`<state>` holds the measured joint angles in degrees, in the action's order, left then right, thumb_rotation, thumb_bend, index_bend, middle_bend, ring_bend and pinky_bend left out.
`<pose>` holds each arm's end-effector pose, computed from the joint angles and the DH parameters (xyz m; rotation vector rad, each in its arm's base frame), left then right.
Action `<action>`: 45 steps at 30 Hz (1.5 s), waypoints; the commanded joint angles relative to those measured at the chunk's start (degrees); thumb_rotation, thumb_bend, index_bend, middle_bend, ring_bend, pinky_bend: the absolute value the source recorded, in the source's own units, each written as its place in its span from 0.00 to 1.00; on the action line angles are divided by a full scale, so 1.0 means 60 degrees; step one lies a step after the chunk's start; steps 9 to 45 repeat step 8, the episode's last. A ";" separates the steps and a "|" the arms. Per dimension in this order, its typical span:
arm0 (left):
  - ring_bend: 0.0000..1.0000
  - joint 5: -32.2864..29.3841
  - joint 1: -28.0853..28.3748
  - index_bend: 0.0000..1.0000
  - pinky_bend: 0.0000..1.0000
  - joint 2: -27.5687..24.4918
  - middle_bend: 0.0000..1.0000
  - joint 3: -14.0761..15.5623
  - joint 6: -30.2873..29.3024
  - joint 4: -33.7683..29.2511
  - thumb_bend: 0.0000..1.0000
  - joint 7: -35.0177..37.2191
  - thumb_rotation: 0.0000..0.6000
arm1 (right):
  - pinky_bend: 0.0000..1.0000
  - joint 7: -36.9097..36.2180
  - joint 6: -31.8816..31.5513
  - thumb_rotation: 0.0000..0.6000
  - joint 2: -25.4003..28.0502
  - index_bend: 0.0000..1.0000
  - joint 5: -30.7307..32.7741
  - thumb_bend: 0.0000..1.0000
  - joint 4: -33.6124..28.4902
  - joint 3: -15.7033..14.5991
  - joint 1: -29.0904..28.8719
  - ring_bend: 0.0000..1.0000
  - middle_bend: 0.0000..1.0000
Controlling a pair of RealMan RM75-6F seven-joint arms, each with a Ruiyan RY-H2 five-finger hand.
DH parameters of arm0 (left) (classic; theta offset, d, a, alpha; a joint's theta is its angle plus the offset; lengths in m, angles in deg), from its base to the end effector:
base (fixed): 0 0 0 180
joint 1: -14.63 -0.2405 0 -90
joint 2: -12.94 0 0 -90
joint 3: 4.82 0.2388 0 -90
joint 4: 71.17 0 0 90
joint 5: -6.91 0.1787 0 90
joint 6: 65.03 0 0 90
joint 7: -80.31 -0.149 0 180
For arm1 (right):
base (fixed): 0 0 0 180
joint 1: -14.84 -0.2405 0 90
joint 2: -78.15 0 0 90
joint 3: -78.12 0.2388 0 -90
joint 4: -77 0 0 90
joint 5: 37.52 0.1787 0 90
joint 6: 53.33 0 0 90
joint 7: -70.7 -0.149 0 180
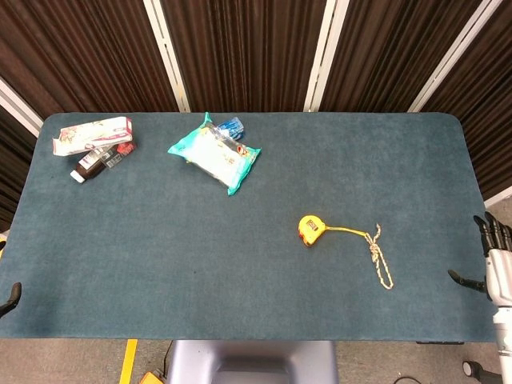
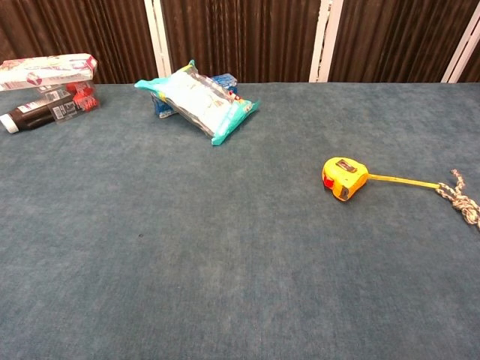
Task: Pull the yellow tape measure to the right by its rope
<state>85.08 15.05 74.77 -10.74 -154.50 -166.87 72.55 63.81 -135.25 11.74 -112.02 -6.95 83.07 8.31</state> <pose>-0.2988 0.1660 0.2126 -1.1982 -0.8258 -0.7632 -0.3264 -0.1968 0.1939 1.1957 -0.9802 0.8508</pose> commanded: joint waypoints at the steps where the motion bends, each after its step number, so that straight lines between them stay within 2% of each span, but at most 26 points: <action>1: 0.00 0.0148 -0.0028 0.11 0.22 -0.0041 0.00 0.0036 -0.0072 0.0031 0.41 0.0147 1.00 | 0.00 0.0369 0.0281 1.00 0.0014 0.11 -0.0046 0.06 0.0041 -0.0045 -0.0080 0.00 0.05; 7: 0.00 0.0549 -0.0029 0.11 0.21 -0.0280 0.00 0.0255 0.0078 0.0023 0.41 0.0749 1.00 | 0.00 0.0588 0.0286 1.00 -0.0165 0.11 -0.0401 0.06 0.0156 -0.0058 -0.0162 0.00 0.05; 45: 0.00 0.0535 -0.0026 0.11 0.21 -0.0280 0.00 0.0248 0.0081 0.0036 0.41 0.0733 1.00 | 0.00 0.0628 0.0284 1.00 -0.0210 0.11 -0.0453 0.06 0.0202 -0.0068 -0.0164 0.00 0.05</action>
